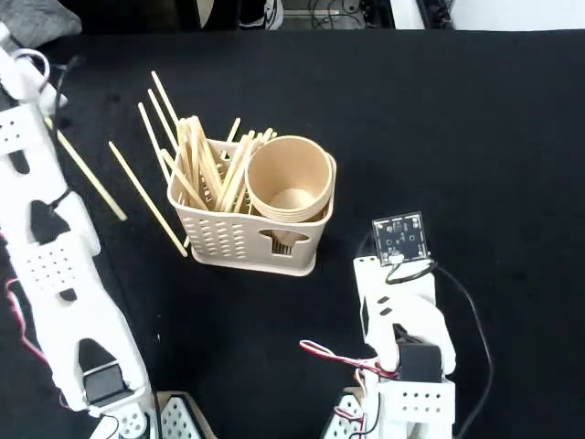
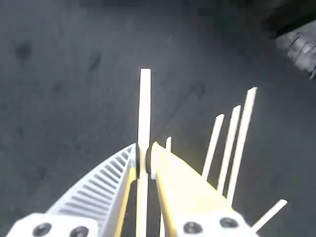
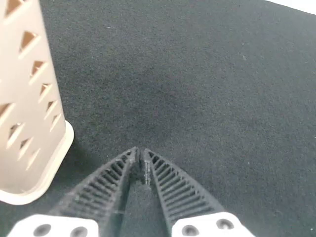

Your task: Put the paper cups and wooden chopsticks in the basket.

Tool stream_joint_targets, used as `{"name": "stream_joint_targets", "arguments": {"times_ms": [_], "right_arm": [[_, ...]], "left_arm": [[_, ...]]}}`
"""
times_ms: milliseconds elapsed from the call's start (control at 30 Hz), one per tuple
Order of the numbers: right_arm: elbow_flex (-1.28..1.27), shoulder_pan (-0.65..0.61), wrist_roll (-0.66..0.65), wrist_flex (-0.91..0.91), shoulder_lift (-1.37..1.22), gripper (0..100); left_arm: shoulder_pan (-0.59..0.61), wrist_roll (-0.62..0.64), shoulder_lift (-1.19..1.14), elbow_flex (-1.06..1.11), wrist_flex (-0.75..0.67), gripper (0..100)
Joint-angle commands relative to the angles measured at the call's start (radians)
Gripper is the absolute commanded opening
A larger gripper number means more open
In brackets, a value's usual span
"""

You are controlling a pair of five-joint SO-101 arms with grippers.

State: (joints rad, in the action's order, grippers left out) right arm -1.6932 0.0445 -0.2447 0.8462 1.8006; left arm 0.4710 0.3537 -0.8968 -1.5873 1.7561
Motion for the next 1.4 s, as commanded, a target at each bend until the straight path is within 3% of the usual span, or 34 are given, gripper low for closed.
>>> {"name": "stream_joint_targets", "arguments": {"times_ms": [0, 367, 700, 1000, 1367], "right_arm": [[0.007, 0.014, -0.002, 0.002, 0.056, 1.1], [0.007, 0.014, -0.002, 0.003, 0.056, 1.1], [0.007, 0.014, -0.002, 0.003, 0.056, 1.1], [0.007, 0.014, -0.002, 0.003, 0.056, 1.1], [0.007, 0.014, -0.002, 0.003, 0.056, 1.1]], "left_arm": [[-0.015, -0.098, 0.285, 0.105, 0.008, 3], [-0.220, -0.150, 0.881, 0.746, -0.003, 3], [-0.387, -0.150, 1.323, 1.098, -0.207, 3], [-0.395, -0.150, 1.811, 1.650, -0.646, 3], [-0.395, -0.146, 2.274, 2.354, -1.427, 3]]}}
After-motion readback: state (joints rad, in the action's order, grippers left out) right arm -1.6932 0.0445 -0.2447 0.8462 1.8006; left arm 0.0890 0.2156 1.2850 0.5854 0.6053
